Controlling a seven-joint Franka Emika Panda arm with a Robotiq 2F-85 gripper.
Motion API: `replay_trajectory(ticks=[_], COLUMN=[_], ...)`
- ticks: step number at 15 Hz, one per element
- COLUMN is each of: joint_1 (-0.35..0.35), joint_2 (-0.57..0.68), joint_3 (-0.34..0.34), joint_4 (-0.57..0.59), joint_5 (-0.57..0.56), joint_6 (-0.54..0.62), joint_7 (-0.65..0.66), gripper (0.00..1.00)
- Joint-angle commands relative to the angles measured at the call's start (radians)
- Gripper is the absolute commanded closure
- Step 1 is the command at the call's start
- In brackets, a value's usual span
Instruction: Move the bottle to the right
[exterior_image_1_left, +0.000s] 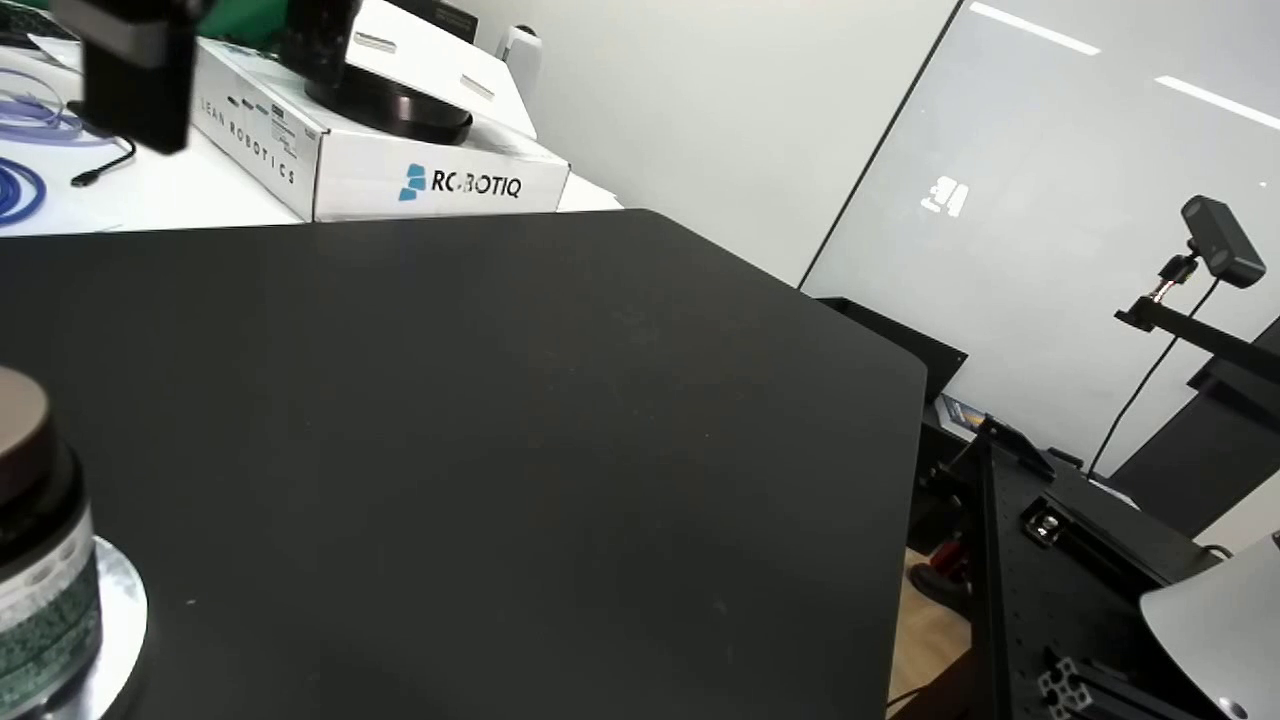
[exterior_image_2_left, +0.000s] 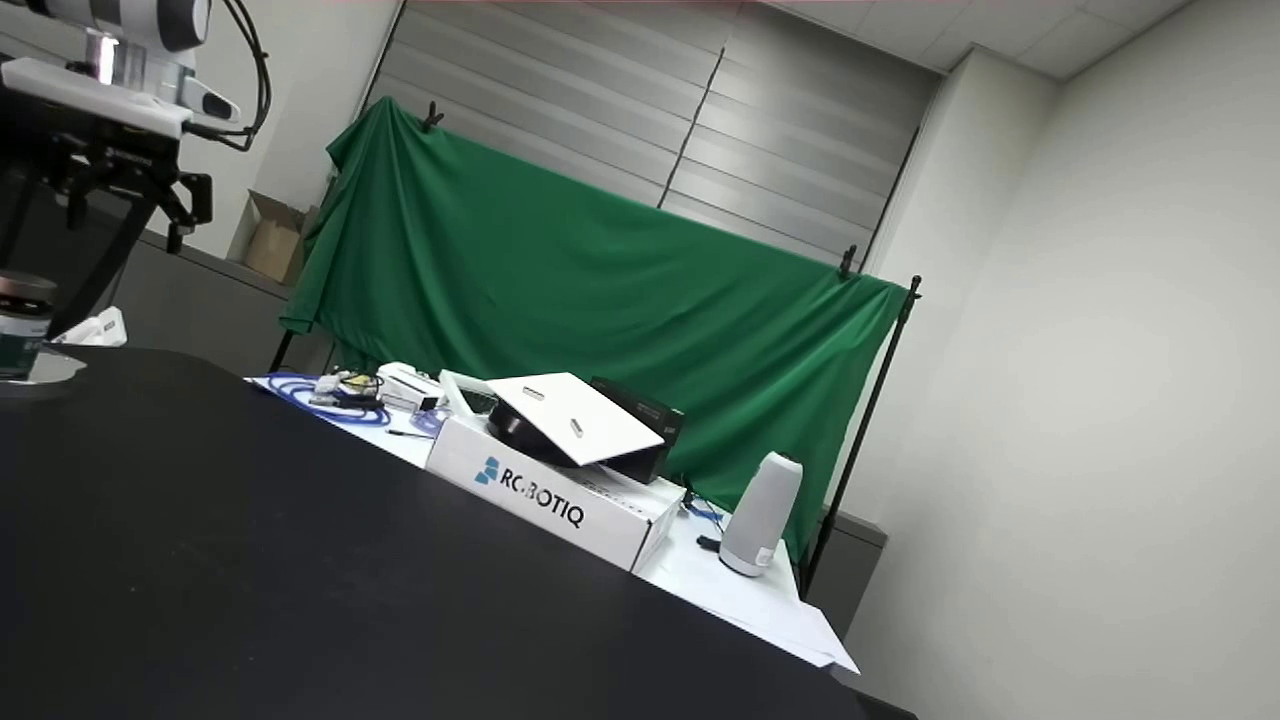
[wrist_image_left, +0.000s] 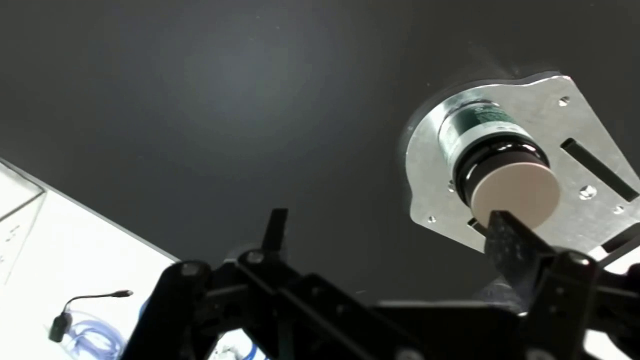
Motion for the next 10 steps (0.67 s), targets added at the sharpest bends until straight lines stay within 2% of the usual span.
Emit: replay_trajectory(ticks=[1,7,9,10], joint_1=[0.049,0.122,0.15,0.137], joint_2=[0.088,0.202,0.226,0.191], joint_3=[0.008,-0.004,-0.04,-0.019], joint_4=[0.106,0.205,0.235,0.171], joint_5=[0.069,0.069,0.043,0.066], joint_6=[-0.031,-0.043,-0.066,-0.025], joint_7=[-0.075,-0.156,-0.131,-0.14], gripper=[0.0,0.0,0.0,0.0])
